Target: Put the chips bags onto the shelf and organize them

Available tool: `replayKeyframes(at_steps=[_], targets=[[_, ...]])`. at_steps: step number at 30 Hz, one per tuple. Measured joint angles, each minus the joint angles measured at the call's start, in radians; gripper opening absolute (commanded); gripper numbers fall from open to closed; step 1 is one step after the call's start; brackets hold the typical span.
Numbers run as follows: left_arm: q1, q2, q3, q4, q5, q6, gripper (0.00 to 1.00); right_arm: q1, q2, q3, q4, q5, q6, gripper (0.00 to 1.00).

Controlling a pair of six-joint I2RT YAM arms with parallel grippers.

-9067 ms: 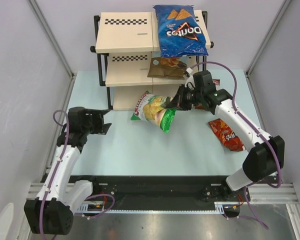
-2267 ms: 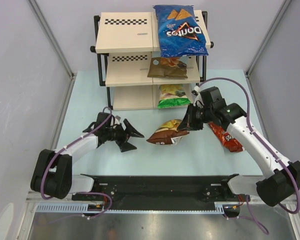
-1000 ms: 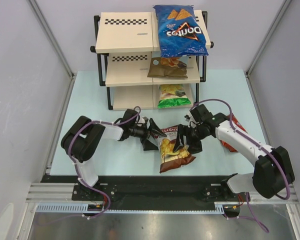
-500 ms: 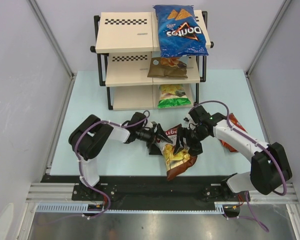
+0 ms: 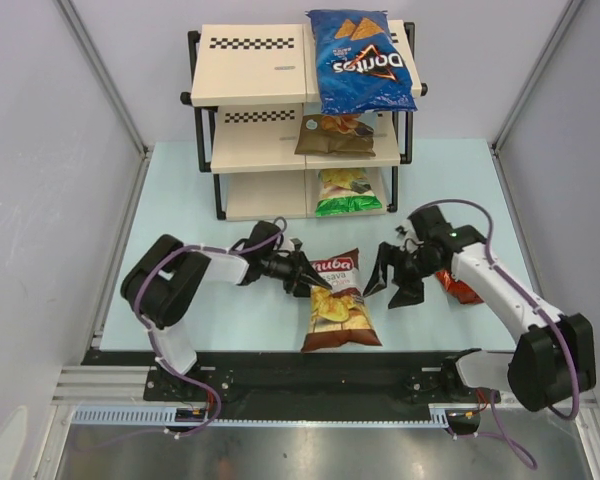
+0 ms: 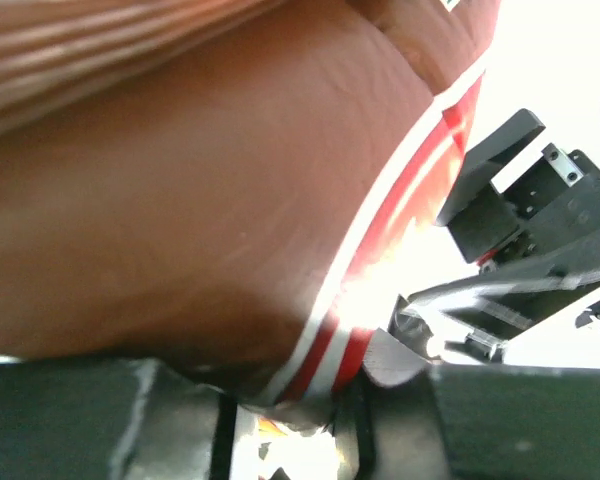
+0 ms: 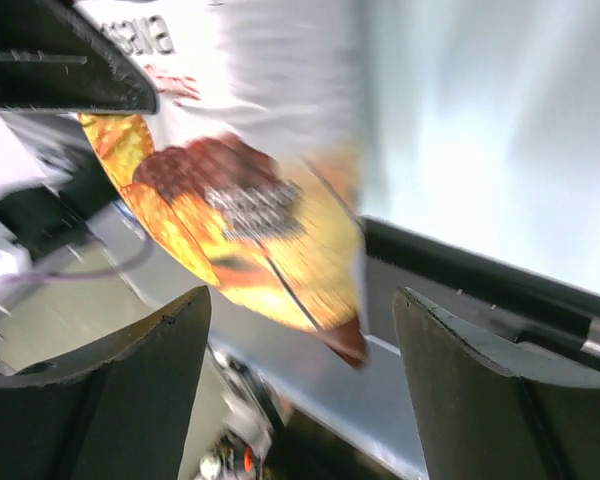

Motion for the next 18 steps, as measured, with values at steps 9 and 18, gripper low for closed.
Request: replayKeyframes(at_steps=[9,18], targets=[[0.219,-0.216,0.01,-0.36,-0.166,0.225,0.08,-0.156,-0.054,0.0,-0.016,-0.035,-0.045,0.79],[0.213,-0.205,0.236,-0.647,-0.233,0.49,0.01,-0.131,0.029,0.0,0.089,-0.084,-0.039,0.79]])
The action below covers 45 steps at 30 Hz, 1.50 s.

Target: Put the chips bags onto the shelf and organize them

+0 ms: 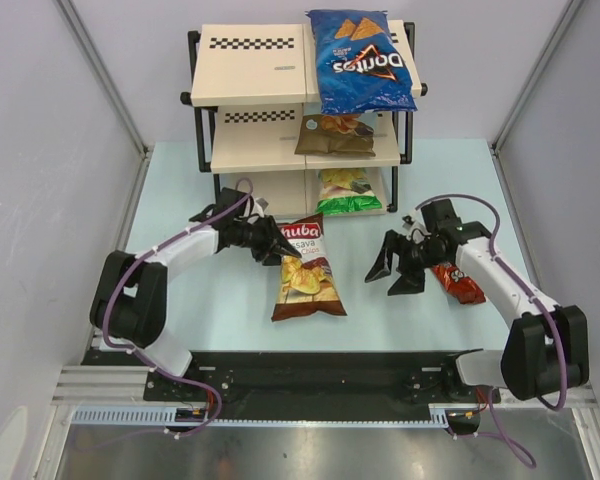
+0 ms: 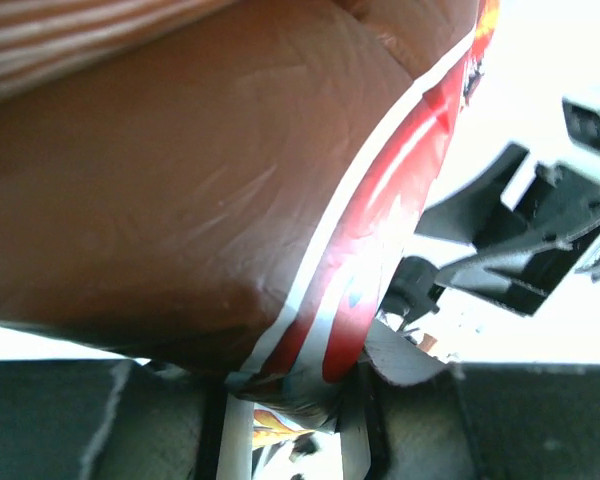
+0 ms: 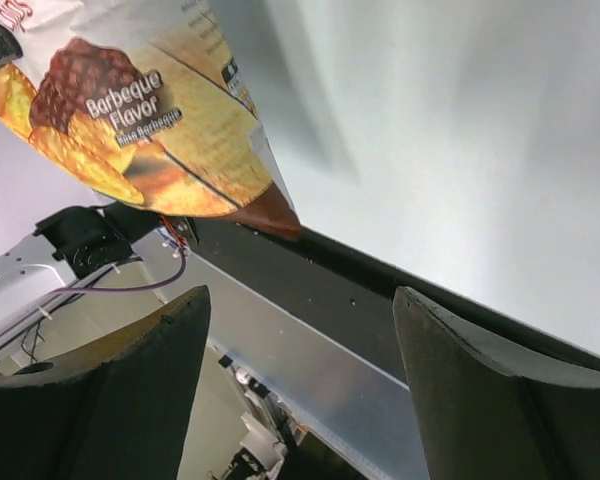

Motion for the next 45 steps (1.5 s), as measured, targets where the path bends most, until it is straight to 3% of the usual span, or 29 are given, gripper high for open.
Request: replayKeyframes(at_steps=[13,22,23,25,26,27,28,30,31,34,40,45], targets=[[-0.146,0.131,0.027,-0.048,0.155,0.088,0.05,0.148,0.229,0.0,0.336,-0.08,0.056,0.8],[-0.188,0.175,0.009,0.024,0.226,0.059,0.1,0.237,0.29,0.0,0.387,-0.088,0.06,0.76],[-0.188,0.175,0.002,0.029,0.232,0.051,0.1,0.245,0.293,0.0,0.387,-0.088,0.059,0.72],[-0.188,0.174,-0.009,0.036,0.241,0.045,0.15,0.261,0.298,0.0,0.385,-0.082,0.057,0.5],[-0.188,0.174,-0.014,0.036,0.243,0.041,0.17,0.268,0.298,0.0,0.383,-0.079,0.059,0.28],[-0.188,0.174,-0.018,0.036,0.242,0.041,0.21,0.269,0.298,0.0,0.382,-0.08,0.056,0.19],[-0.188,0.175,-0.022,0.036,0.235,0.041,0.32,0.27,0.297,0.0,0.382,-0.082,0.057,0.12],[-0.187,0.175,-0.028,0.033,0.227,0.041,0.45,0.27,0.292,0.002,0.38,-0.085,0.062,0.03],[-0.187,0.175,-0.029,0.032,0.226,0.042,0.56,0.27,0.288,0.003,0.378,-0.085,0.061,0.02],[-0.183,0.174,-0.029,0.013,0.217,0.053,0.68,0.267,0.253,0.003,0.361,-0.071,0.073,0.0],[-0.157,0.14,-0.029,0.02,0.209,0.053,0.78,0.231,0.163,0.003,0.287,-0.031,0.087,0.0],[-0.078,0.083,-0.029,0.036,0.177,0.032,0.8,0.096,0.075,0.002,0.188,0.032,0.1,0.0]])
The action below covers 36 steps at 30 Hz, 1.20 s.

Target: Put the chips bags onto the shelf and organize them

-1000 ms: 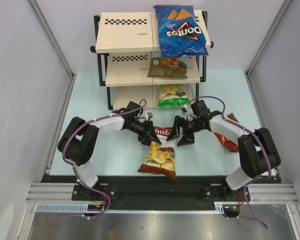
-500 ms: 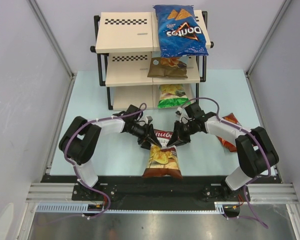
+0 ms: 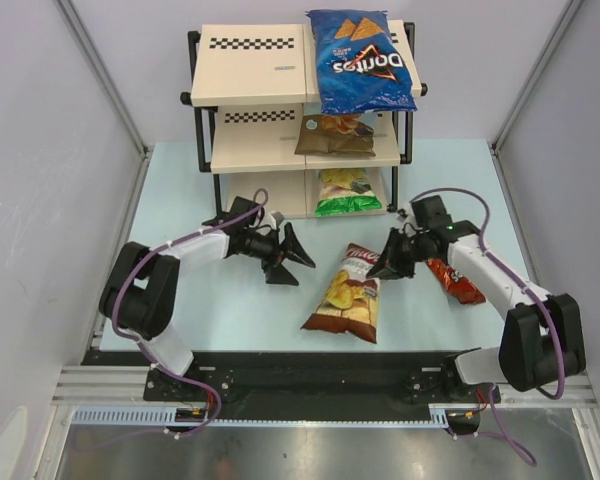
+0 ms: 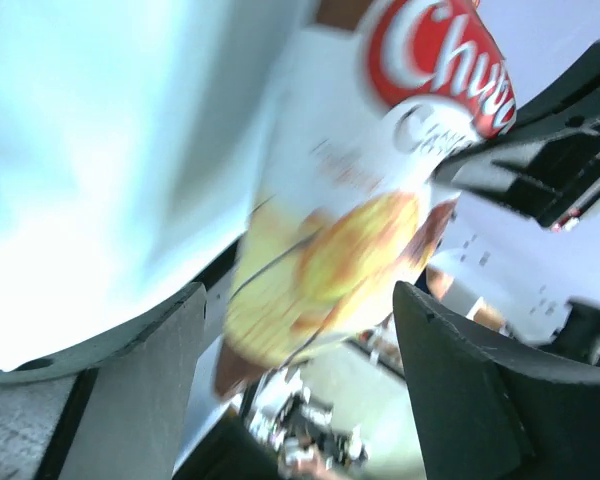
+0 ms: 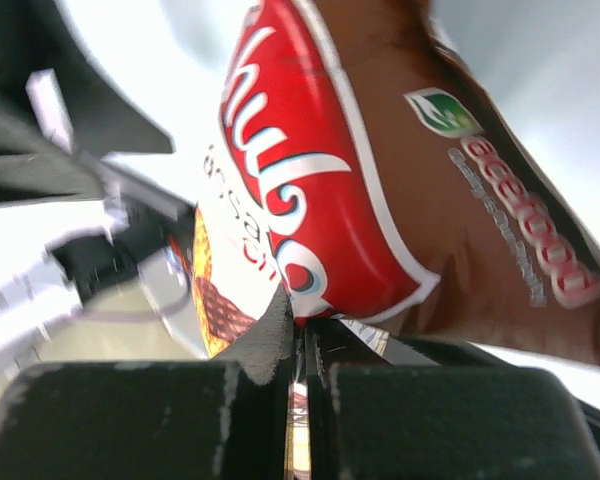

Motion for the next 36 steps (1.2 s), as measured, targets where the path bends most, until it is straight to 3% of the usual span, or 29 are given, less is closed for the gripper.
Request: replayKeyframes(at_steps=[6,12,16,20,29,36], targets=[[0.045,-0.032,0.0,0.001,-0.027,-0.027,0.83,-0.157,-0.096,0.0,-0.071,0.122,0.059,0.0],[0.042,-0.037,-0.007,0.068,-0.016,-0.144,0.89,-0.192,-0.137,0.0,-0.08,0.229,0.175,0.0],[0.026,-0.071,-0.101,0.197,-0.018,-0.317,0.9,-0.185,-0.138,0.0,-0.056,0.309,0.316,0.0],[-0.017,-0.063,-0.122,0.212,-0.018,-0.401,0.91,-0.145,-0.142,0.0,-0.024,0.406,0.455,0.0],[-0.055,-0.01,-0.052,0.279,-0.029,-0.469,0.91,-0.023,-0.124,0.0,0.084,0.471,0.63,0.0],[-0.056,0.08,0.041,0.285,-0.059,-0.468,0.91,-0.021,-0.097,0.0,0.134,0.445,0.676,0.0]])
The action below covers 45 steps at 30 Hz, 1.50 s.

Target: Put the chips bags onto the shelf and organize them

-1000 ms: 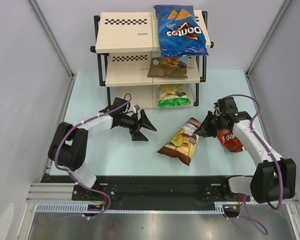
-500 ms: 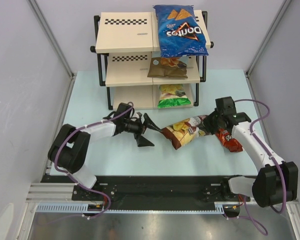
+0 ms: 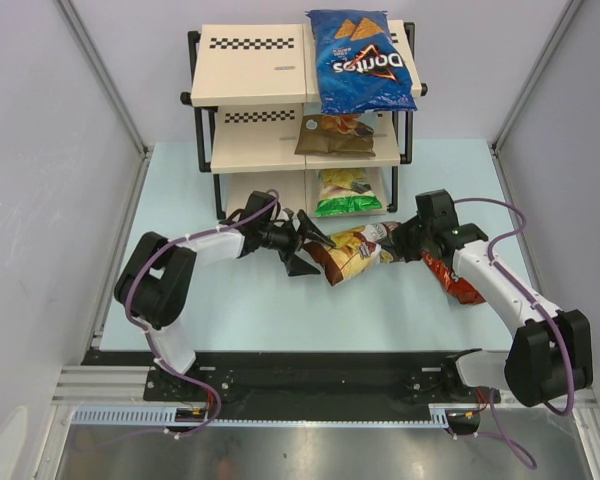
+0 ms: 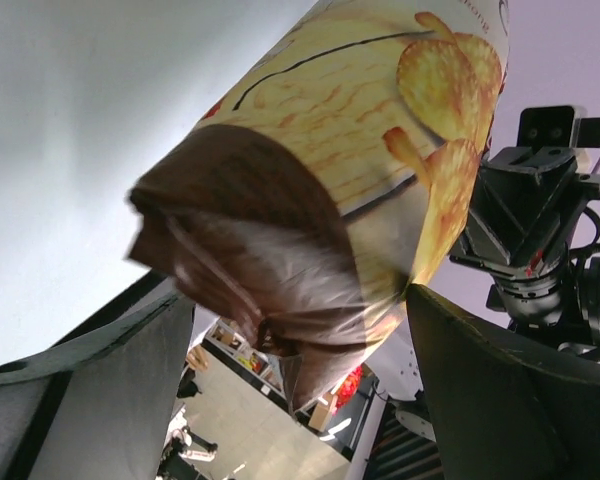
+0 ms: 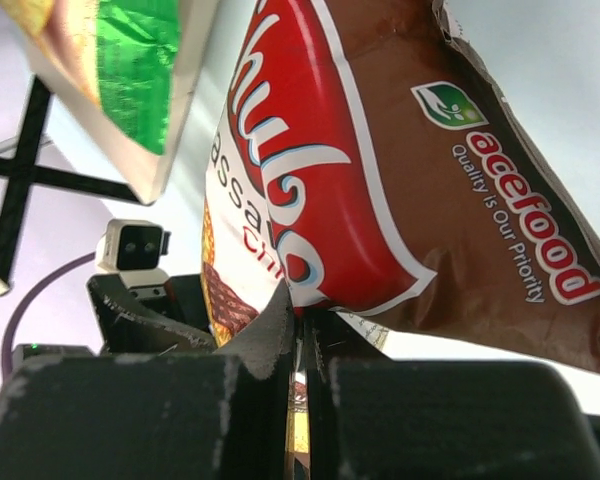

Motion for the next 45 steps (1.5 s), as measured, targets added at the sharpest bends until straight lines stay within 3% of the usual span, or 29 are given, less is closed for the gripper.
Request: replayKeyframes(at_steps=[7,10,11,13,14,16,17,19,21,22,23,25,27,36,40,45], targets=[[0.0,0.024,0.056,-0.003,-0.02,0.002,0.88,0.014,0.034,0.0,0.07,-0.039,0.042,0.0],[0.0,0.037,0.069,-0.009,-0.035,0.006,0.77,0.019,0.044,0.0,0.097,-0.043,0.058,0.0],[0.0,0.04,0.069,-0.008,-0.04,0.007,0.67,0.019,0.045,0.0,0.103,-0.045,0.063,0.0],[0.0,0.04,0.069,-0.006,-0.044,0.005,0.56,0.019,0.048,0.0,0.108,-0.051,0.067,0.0],[0.0,0.04,0.069,-0.003,-0.046,0.006,0.44,0.019,0.05,0.0,0.106,-0.056,0.068,0.0],[0.002,0.04,0.069,0.002,-0.053,-0.001,0.29,0.02,0.053,0.0,0.105,-0.061,0.069,0.0],[0.003,0.04,0.069,0.006,-0.058,-0.007,0.15,0.02,0.055,0.0,0.101,-0.067,0.069,0.0],[0.009,0.04,0.066,0.029,-0.06,-0.018,0.08,0.021,0.057,-0.002,0.097,-0.078,0.07,0.02],[0.018,0.04,0.056,0.057,-0.065,-0.025,0.0,0.016,0.059,-0.004,0.101,-0.09,0.076,0.1],[0.022,0.04,0.05,0.065,-0.066,-0.026,0.0,0.012,0.06,-0.004,0.116,-0.113,0.086,0.27],[0.023,0.04,0.042,0.065,-0.067,-0.024,0.0,0.011,0.06,-0.004,0.136,-0.129,0.092,0.35],[0.025,0.04,0.038,0.024,-0.064,0.002,0.0,0.003,0.06,-0.004,0.163,-0.161,0.098,0.5],[0.033,0.031,0.038,-0.044,-0.061,0.046,0.0,-0.014,0.06,-0.003,0.163,-0.179,0.097,0.57],[0.189,-0.199,-0.034,-0.346,-0.086,0.195,0.0,-0.21,0.016,-0.003,0.089,-0.17,0.042,0.59],[0.279,-0.304,-0.032,-0.51,-0.148,0.277,0.0,-0.226,0.019,-0.003,0.075,-0.172,0.023,0.58],[0.368,-0.396,-0.033,-0.597,-0.234,0.298,0.0,-0.226,0.055,-0.003,0.079,-0.194,0.01,0.56]])
